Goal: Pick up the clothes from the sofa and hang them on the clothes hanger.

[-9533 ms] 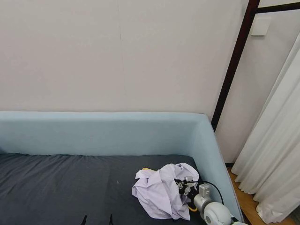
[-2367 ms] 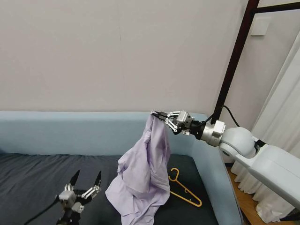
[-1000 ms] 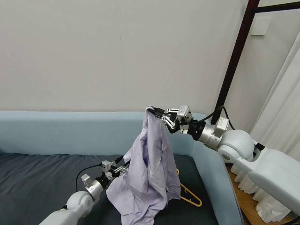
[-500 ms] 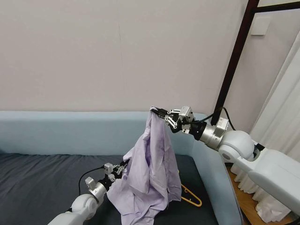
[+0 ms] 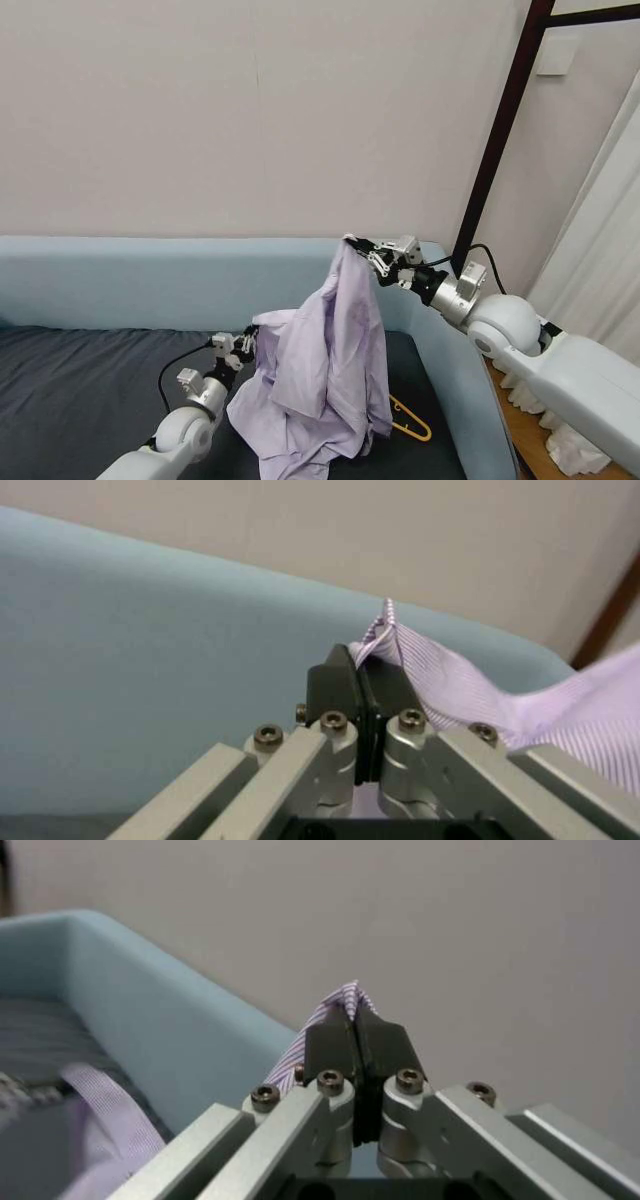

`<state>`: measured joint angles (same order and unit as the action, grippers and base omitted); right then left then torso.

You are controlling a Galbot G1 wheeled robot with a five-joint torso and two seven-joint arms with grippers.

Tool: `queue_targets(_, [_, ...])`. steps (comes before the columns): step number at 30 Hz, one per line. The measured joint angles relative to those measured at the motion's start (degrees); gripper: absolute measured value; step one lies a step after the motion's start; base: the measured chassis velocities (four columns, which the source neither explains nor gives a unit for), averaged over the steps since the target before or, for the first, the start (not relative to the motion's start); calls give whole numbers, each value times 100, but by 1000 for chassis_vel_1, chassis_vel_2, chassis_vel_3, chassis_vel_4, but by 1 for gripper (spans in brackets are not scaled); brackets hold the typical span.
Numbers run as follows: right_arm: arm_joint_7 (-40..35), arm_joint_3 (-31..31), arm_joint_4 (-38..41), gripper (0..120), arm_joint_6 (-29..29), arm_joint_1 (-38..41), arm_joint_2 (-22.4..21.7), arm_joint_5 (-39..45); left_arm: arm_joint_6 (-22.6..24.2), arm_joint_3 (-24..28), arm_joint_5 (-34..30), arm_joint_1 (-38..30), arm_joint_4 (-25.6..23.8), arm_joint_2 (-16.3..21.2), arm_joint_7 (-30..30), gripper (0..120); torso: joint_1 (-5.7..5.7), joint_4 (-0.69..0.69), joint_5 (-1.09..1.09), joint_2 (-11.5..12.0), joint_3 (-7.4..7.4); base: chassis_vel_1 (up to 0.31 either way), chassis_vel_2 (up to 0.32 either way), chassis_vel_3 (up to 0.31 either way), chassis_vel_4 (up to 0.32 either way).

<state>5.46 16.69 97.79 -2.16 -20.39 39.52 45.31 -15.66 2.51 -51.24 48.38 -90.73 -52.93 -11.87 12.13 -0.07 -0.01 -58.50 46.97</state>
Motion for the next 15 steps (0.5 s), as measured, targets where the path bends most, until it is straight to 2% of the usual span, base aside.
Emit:
queue_targets(3, [-406, 79, -429, 0, 274, 128, 111, -447, 571, 124, -222, -567, -723, 161, -1048, 0, 0, -2, 4, 0, -1, 0, 0, 0, 0])
queue_targets(4, [-539, 133, -594, 0, 287, 214, 179, -709, 732, 228, -365, -859, -846, 206, -1281, 0, 0, -1, 0, 0, 0, 0, 0, 0, 0])
queue_targets(5, [-539, 133, -594, 0, 287, 214, 179, -709, 732, 228, -365, -859, -846, 206, -1281, 0, 0, -1, 0, 0, 0, 0, 0, 0, 0])
queue_targets(6, [-648, 182, -769, 0, 275, 306, 259, -976, 859, 351, -507, -1213, -870, 228, -1478, 0, 0, 1, -1, 0, 0, 0, 0, 0, 0])
queue_targets(10, [-876, 407, -1453, 0, 157, 815, 580, -1419, 1042, 875, -995, -2671, -390, 155, -1946, 0, 1, 1, 1, 0, 1, 0, 0, 0, 0])
queue_targets(11, [-876, 407, -1453, 0, 157, 815, 580, -1419, 1042, 875, -995, -2671, -390, 155, -1946, 0, 1, 1, 1, 0, 1, 0, 0, 0, 0])
queue_targets(12, [-917, 507, -1659, 0, 118, 1032, 687, -1448, 1058, 1102, -1146, -3236, -128, 92, -1995, 0, 1, 0, -1, 0, 1, 0, 0, 0, 0])
queue_targets(15, [-963, 689, -1908, 0, 118, 1485, 815, -1419, 1084, 1479, -1313, -4028, 229, -37, -2042, 0, 2, 1, 5, 0, 1, 0, 0, 0, 0])
